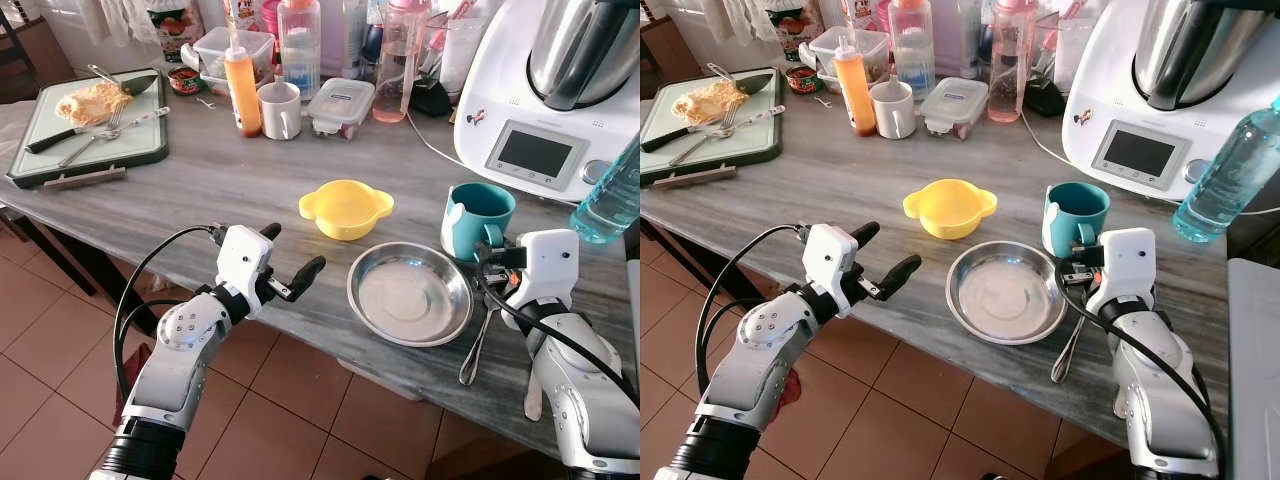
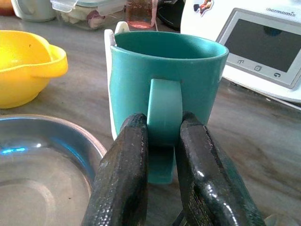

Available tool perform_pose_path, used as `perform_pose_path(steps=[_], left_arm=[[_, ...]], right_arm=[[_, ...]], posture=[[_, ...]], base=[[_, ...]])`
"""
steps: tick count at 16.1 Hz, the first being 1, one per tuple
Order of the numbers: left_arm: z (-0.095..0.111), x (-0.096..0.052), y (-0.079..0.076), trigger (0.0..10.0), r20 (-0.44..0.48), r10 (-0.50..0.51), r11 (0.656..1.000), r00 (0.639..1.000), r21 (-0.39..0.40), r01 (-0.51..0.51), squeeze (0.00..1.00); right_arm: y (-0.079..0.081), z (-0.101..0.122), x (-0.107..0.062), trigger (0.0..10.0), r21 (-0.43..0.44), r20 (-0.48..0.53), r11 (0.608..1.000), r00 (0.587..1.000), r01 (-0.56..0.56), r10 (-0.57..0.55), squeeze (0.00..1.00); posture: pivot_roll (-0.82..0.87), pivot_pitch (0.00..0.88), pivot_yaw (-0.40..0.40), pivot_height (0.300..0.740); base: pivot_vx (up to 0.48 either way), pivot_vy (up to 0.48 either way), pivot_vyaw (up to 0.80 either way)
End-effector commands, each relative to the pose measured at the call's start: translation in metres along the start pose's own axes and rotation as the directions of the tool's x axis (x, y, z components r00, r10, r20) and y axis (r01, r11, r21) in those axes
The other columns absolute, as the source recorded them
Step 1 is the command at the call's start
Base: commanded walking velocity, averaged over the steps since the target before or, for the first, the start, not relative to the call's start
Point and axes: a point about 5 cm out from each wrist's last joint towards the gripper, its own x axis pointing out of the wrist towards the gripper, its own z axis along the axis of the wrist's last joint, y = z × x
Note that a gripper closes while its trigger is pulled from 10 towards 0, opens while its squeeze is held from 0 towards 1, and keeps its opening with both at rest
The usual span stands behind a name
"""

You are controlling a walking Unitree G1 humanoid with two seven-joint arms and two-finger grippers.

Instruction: Setting the table

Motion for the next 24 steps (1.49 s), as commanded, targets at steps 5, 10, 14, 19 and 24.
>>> perform_pose_path(steps=[5, 10, 14, 19, 24], left_arm=[[0.003, 0.000, -0.004, 10.0, 0.002, -0.043, 0.999, 0.999, 0.007, 0.043, 0.00], [0.004, -0.001, -0.013, 10.0, 0.014, -0.131, 0.991, 0.991, -0.025, 0.131, 0.00], [0.004, -0.001, -0.017, 10.0, 0.013, -0.164, 0.986, 0.986, -0.033, 0.164, 0.00], [0.004, -0.001, -0.019, 10.0, 0.007, -0.175, 0.984, 0.985, -0.036, 0.175, 0.00], [0.004, -0.002, -0.019, 10.0, 0.005, -0.174, 0.984, 0.985, -0.036, 0.174, 0.00]], right_arm=[[-0.006, -0.007, -0.002, 10.0, -0.007, -0.001, 1.000, 1.000, 0.024, -0.024, 0.00], [-0.006, -0.011, -0.003, 10.0, -0.006, -0.005, 1.000, 1.000, 0.021, -0.021, 0.00], [-0.006, -0.012, -0.003, 10.0, -0.013, -0.004, 1.000, 1.000, 0.021, -0.021, 0.00], [-0.006, -0.014, -0.003, 10.0, -0.013, -0.005, 1.000, 1.000, 0.021, -0.022, 1.00], [-0.007, -0.013, -0.003, 10.0, -0.015, 0.002, 1.000, 1.000, 0.023, -0.023, 1.00]], posture=[[0.06, 0.138, 0.016, 0.740], [0.06, 0.140, 0.017, 0.740], [0.06, 0.141, 0.019, 0.740], [0.06, 0.142, 0.020, 0.740], [0.06, 0.142, 0.020, 0.740]], base=[[0.000, 0.000, 0.00], [0.000, 0.000, 0.00], [0.000, 0.000, 0.00], [0.000, 0.000, 0.00], [0.000, 0.000, 0.00]])
